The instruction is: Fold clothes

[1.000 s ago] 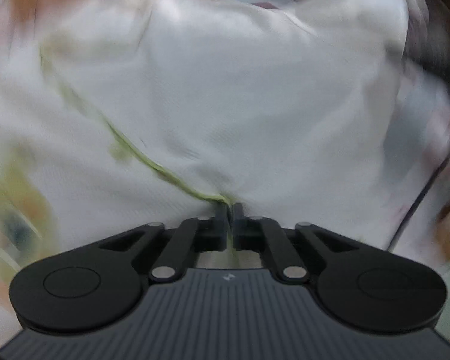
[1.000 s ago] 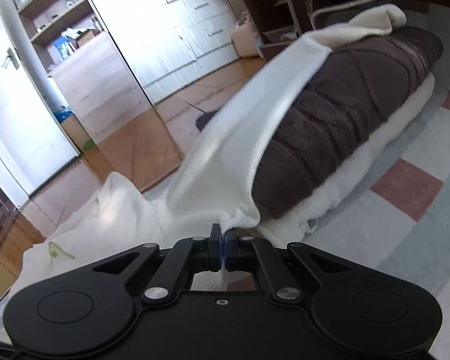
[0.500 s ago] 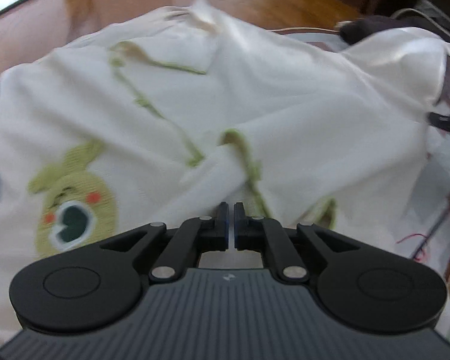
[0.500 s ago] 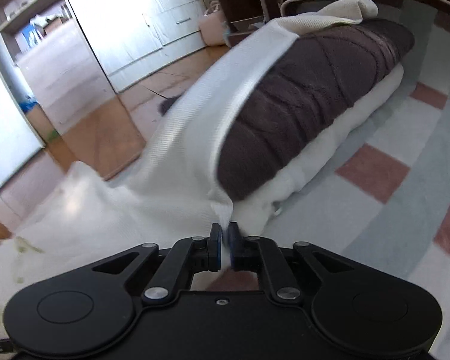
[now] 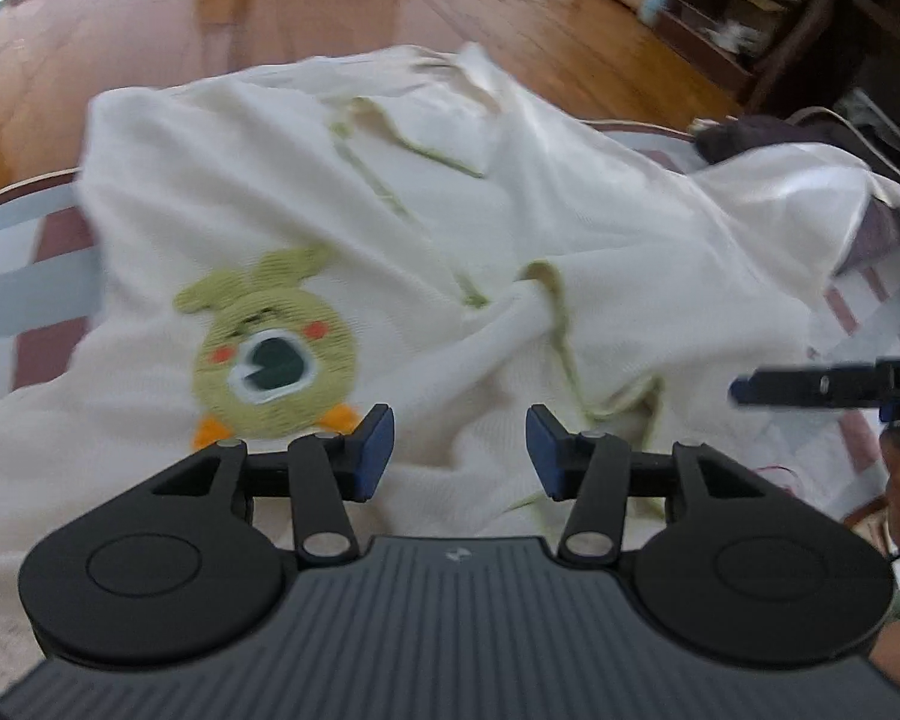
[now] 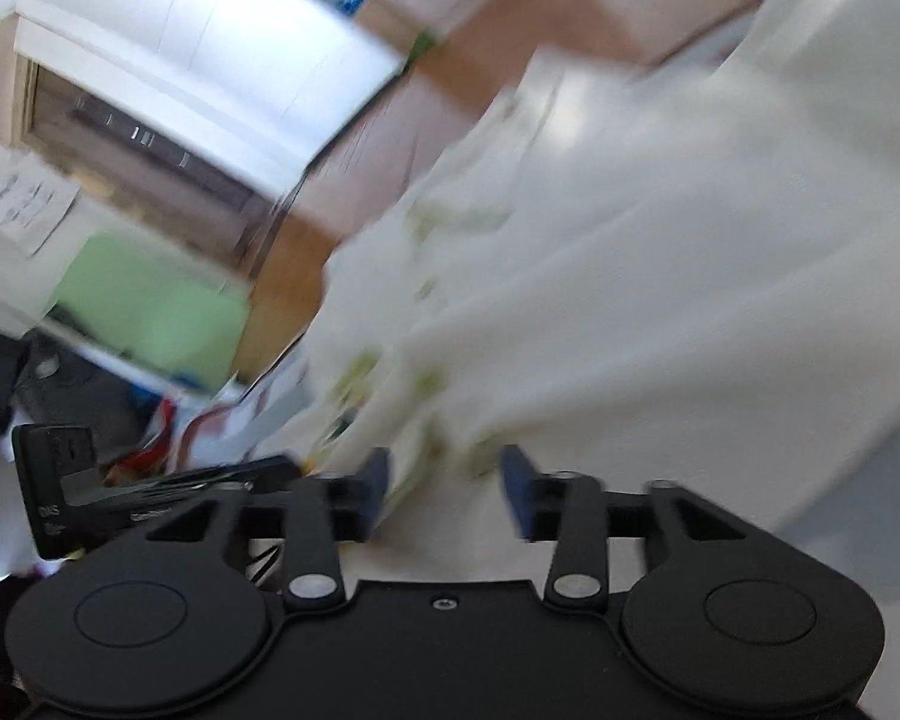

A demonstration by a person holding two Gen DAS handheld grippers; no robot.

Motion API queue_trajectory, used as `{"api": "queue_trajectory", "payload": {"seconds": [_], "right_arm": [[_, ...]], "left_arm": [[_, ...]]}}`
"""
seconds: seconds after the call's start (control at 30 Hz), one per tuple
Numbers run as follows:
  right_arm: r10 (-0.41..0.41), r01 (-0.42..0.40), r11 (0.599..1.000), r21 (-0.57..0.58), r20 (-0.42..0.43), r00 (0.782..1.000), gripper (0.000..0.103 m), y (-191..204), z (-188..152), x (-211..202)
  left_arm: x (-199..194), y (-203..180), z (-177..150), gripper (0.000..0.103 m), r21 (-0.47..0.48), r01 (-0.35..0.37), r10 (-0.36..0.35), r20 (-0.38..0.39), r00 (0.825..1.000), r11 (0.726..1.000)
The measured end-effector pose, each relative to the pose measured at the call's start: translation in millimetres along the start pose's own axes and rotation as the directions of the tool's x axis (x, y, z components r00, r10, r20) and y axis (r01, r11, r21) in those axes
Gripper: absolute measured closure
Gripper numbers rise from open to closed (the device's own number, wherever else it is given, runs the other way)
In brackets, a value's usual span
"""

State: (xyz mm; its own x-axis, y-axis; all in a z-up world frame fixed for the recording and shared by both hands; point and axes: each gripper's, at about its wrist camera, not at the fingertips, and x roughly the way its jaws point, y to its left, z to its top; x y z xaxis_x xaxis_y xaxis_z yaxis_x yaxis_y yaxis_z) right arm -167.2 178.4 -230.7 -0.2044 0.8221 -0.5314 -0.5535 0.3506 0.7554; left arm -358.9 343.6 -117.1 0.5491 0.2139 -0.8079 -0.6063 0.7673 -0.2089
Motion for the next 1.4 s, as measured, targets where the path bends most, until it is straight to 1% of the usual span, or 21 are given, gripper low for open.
{"api": "queue_trajectory", "payload": {"seconds": [0.1, 0.17, 0.27, 0.33, 0.43, 0.47, 0.5, 0.6, 0.67, 0.7, 0.77, 0.83, 0.9, 1.0, 1.07, 1.13, 1.17, 1.2, 1.27, 1.33, 1.4], "right_arm": [[-0.080, 0.077, 0.997, -0.030, -0.135, 0.988, 0.042, 22, 1, 49], [-0.098, 0.091, 0.995, -0.045, -0.183, 0.978, 0.042, 31, 0, 71], [0.029, -0.023, 0.999, 0.032, -0.215, 0.976, 0.042, 36, -3, 88], [0.118, -0.097, 0.991, 0.092, -0.273, 0.955, 0.040, 41, -10, 103], [0.137, -0.102, 0.989, 0.110, -0.385, 0.913, 0.037, 51, -22, 129], [0.124, -0.094, 0.991, 0.093, -0.408, 0.904, 0.060, 55, -24, 135], [0.118, -0.100, 0.993, 0.067, -0.399, 0.909, 0.096, 59, -21, 133], [0.166, -0.178, 0.984, -0.011, -0.312, 0.936, 0.097, 75, -7, 106], [0.273, -0.270, 0.962, 0.044, -0.251, 0.929, 0.097, 76, 3, 77], [0.283, -0.278, 0.959, 0.053, -0.223, 0.933, 0.097, 73, 7, 62], [0.249, -0.246, 0.968, 0.043, -0.204, 0.947, 0.097, 65, 10, 40], [0.187, -0.185, 0.982, 0.032, -0.271, 0.944, 0.097, 54, -1, 33], [0.080, -0.084, 0.996, 0.005, -0.389, 0.918, 0.097, 45, -26, 45], [-0.053, 0.041, 0.999, -0.033, -0.522, 0.851, 0.097, 32, -59, 60], [-0.029, 0.031, 0.999, -0.003, -0.485, 0.874, 0.092, 31, -52, 52], [-0.071, 0.049, 0.997, -0.061, -0.436, 0.897, 0.085, 45, -35, 40], [-0.081, 0.051, 0.995, -0.080, -0.434, 0.897, 0.071, 53, -25, 35], [-0.095, 0.056, 0.993, -0.104, -0.427, 0.899, 0.066, 61, -13, 32], [-0.135, 0.074, 0.983, -0.165, -0.398, 0.908, 0.066, 81, 16, 31], [-0.189, 0.108, 0.967, -0.232, -0.360, 0.914, 0.063, 102, 49, 33], [-0.301, 0.202, 0.927, -0.317, -0.303, 0.904, 0.059, 127, 95, 55]], "left_arm": [[-7, 17, 5, 0.055, -0.067, -0.053, 0.055, 0.031, 0.998, 0.996], [-13, 31, 8, 0.055, -0.134, -0.082, 0.088, 0.043, 0.995, 0.988], [-23, 53, 8, 0.055, -0.262, -0.127, 0.146, 0.056, 0.988, 0.957], [-28, 63, 8, 0.055, -0.312, -0.107, 0.138, 0.079, 0.987, 0.944], [-28, 68, 10, 0.055, -0.331, -0.069, 0.106, 0.094, 0.990, 0.941], [-28, 69, 10, 0.055, -0.330, -0.063, 0.100, 0.097, 0.990, 0.942], [-29, 70, 10, 0.055, -0.327, -0.061, 0.098, 0.100, 0.990, 0.943], [-30, 75, 10, 0.055, -0.327, -0.049, 0.089, 0.109, 0.990, 0.944], [-28, 81, 9, 0.053, -0.326, -0.045, 0.086, 0.112, 0.990, 0.944], [-22, 83, 7, 0.053, -0.323, -0.067, 0.104, 0.099, 0.990, 0.944], [-5, 87, 4, 0.054, -0.322, -0.117, 0.132, 0.025, 0.991, 0.939], [3, 89, 0, 0.053, -0.326, -0.087, 0.090, -0.004, 0.996, 0.941], [3, 86, -1, 0.053, -0.303, -0.078, 0.080, -0.005, 0.997, 0.950], [2, 84, 2, 0.052, -0.277, -0.094, 0.096, -0.004, 0.995, 0.956], [2, 87, 6, 0.052, -0.289, -0.064, 0.064, -0.009, 0.998, 0.955], [-2, 88, 17, 0.052, -0.287, -0.041, 0.044, 0.002, 0.999, 0.957], [-5, 88, 26, 0.052, -0.273, -0.038, 0.045, 0.019, 0.999, 0.961], [-9, 87, 38, 0.052, -0.256, -0.042, 0.056, 0.045, 0.997, 0.966], [-13, 89, 67, 0.050, -0.248, -0.040, 0.068, 0.106, 0.992, 0.968], [-3, 92, 102, 0.039, -0.266, -0.029, 0.072, 0.154, 0.985, 0.964], [21, 96, 136, 0.037, -0.280, -0.042, 0.086, 0.147, 0.985, 0.959]]}}
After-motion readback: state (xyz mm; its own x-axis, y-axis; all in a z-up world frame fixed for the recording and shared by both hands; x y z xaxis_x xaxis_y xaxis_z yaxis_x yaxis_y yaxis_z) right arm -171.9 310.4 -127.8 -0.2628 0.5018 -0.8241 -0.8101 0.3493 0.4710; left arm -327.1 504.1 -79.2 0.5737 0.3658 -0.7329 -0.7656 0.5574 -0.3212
